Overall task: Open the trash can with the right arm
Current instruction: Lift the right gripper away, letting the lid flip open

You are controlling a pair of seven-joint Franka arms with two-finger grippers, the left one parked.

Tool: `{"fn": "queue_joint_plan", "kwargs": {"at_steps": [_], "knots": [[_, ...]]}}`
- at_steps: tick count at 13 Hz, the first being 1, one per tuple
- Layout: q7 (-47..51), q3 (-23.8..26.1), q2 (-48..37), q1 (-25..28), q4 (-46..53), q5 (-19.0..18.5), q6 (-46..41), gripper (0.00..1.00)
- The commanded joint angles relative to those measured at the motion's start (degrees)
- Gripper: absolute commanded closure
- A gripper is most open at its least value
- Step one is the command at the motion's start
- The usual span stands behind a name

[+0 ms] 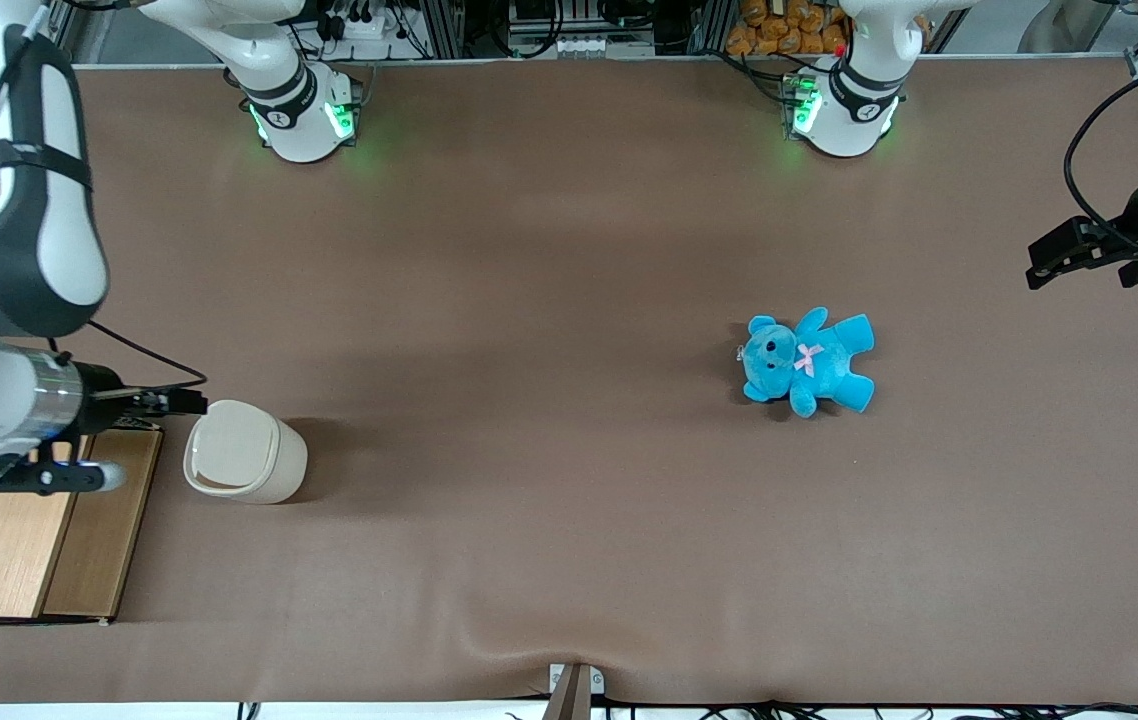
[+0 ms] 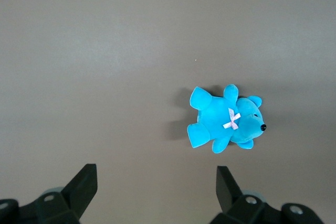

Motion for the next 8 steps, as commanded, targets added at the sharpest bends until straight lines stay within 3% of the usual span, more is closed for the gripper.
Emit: {"fn": "queue_joint_plan", "kwargs": {"at_steps": [1, 6, 8], "knots": [[0.30, 0.78, -0.81, -1.02, 3.55, 0.99, -5.04, 0.00], [0.83, -0.62, -9.59, -1.81, 3.39, 1.96, -6.90, 0.00], [0.22, -1.68, -15.02, -1.99, -0.89, 2.05, -7.44, 0.00]]}}
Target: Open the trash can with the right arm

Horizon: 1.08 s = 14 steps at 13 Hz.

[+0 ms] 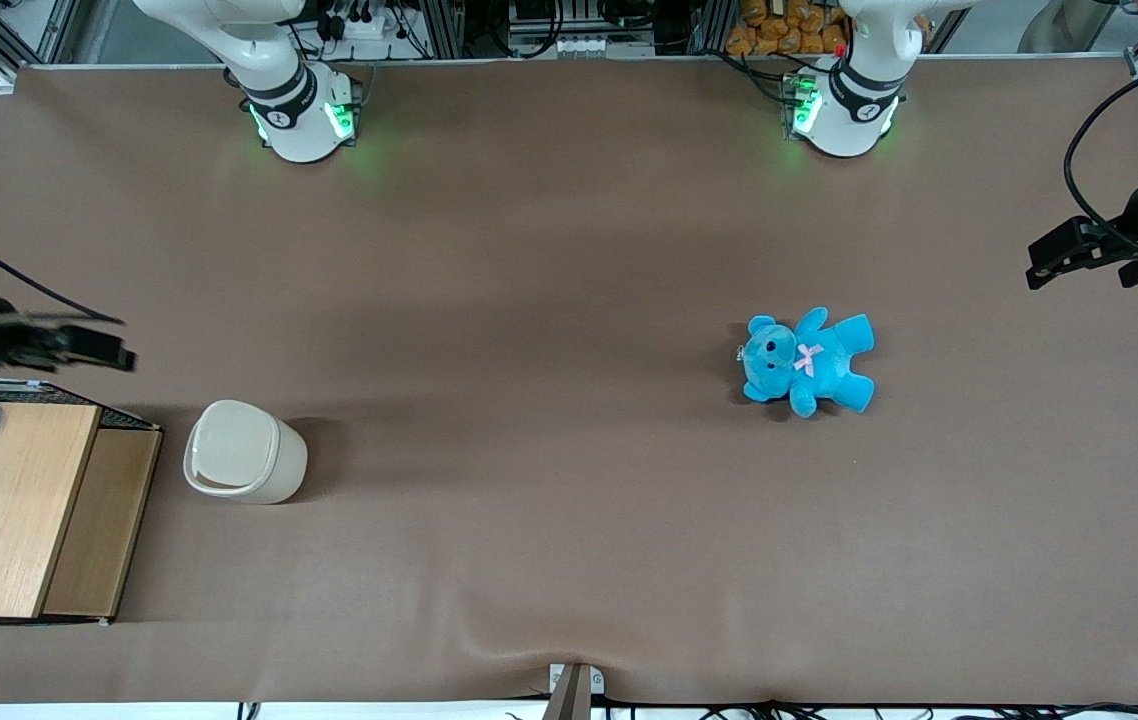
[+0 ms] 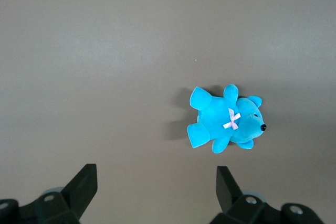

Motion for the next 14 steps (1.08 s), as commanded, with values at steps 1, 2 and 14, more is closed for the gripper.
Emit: {"fn": "queue_joint_plan", "kwargs": {"at_steps": [1, 2, 14], "knots": [[-0.08, -0.45, -7.62, -0.80, -7.17, 0.91, 0.22, 0.00], [-0.08, -0.80, -9.64, -1.06, -9.28, 0.82, 0.13, 0.00], [-0.08, -1.60, -22.23, -0.98, -22.49, -1.20, 4.35, 0.00]]}}
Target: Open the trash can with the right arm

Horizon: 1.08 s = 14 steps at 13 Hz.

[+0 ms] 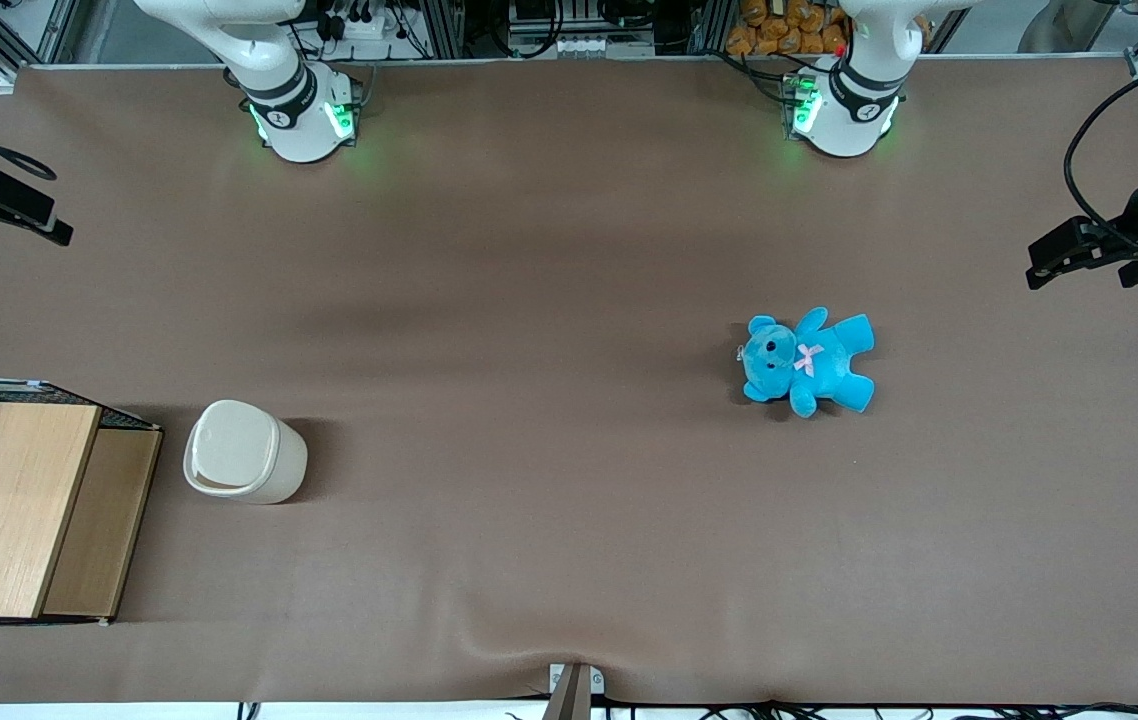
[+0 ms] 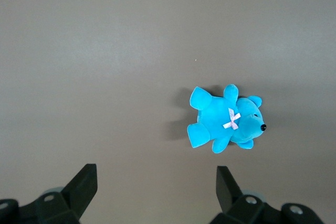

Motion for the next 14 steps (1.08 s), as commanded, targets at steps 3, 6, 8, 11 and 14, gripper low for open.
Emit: {"fn": "queue_joint_plan", "kwargs": {"at_steps": [3, 6, 8, 11, 14], "knots": [[-0.31, 0.22, 1.79, -0.46, 2.56, -0.73, 0.78, 0.00], [-1.37, 0.30, 2.15, -0.20, 3.01, -3.79, 0.78, 0.00], [-1.54, 0.39, 2.15, -0.37, 3.01, -4.51, 0.78, 0.00], [-2.33, 0.30, 2.15, -0.38, 2.83, -4.60, 0.51, 0.00], [-2.94, 0.30, 2.15, -0.20, 2.83, -4.95, 0.51, 0.00]]}}
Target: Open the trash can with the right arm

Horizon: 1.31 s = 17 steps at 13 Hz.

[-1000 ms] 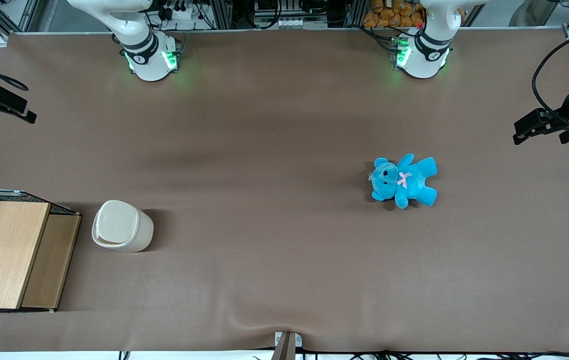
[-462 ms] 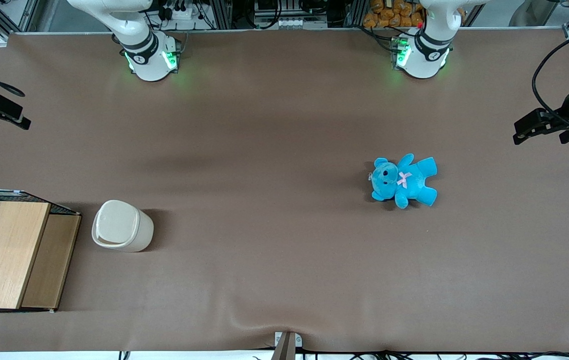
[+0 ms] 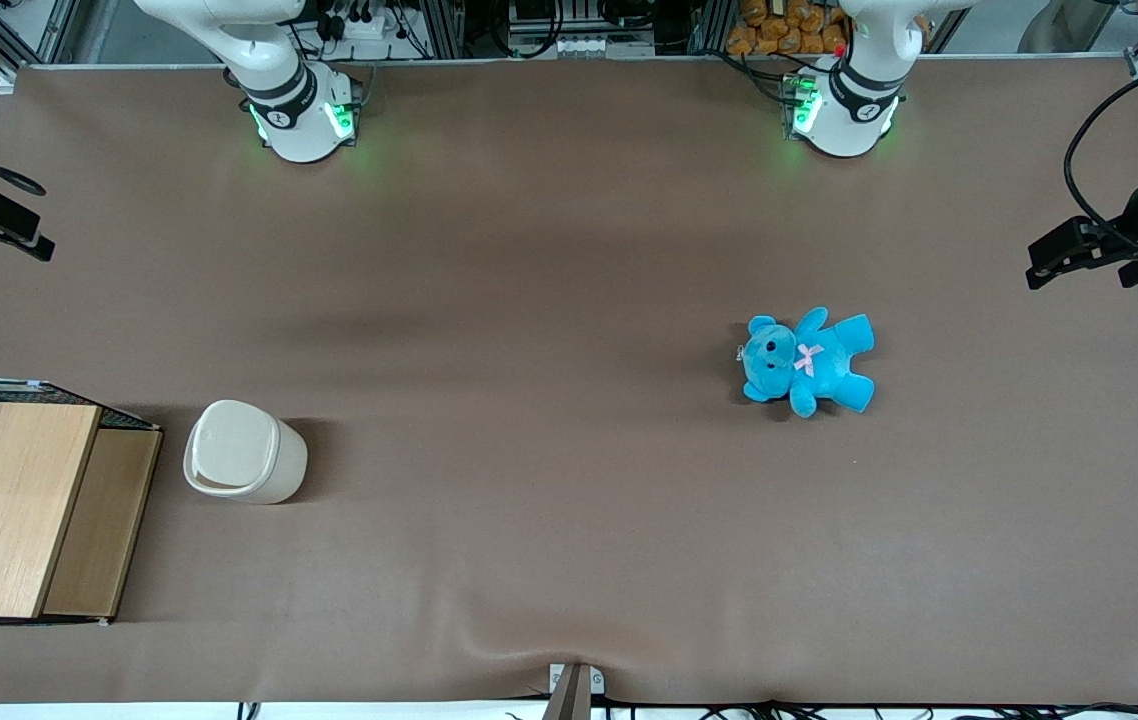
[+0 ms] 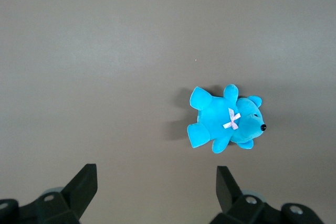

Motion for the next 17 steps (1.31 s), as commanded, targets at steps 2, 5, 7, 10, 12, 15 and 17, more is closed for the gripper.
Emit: {"fn": "queue_joint_plan", "kwargs": {"at_steps": [2, 5, 7, 10, 12, 15, 17], "knots": [[-1.27, 0.27, 0.68, -0.38, 1.29, -1.01, -0.72, 0.00], [-0.57, 0.27, 0.68, -0.38, 1.29, -1.10, -0.72, 0.00], [-0.56, 0.27, 0.68, -0.29, 1.29, -1.10, -0.89, 0.00], [-0.56, 0.27, 0.85, -0.38, 1.29, -1.10, -0.72, 0.00], [-0.48, 0.27, 0.86, -0.29, 1.29, -1.10, -0.81, 0.00], [-0.56, 0.27, 0.86, -0.38, 1.20, -1.01, -0.89, 0.00], [-0.48, 0.27, 0.86, -0.38, 1.20, -1.01, -0.98, 0.00]]}}
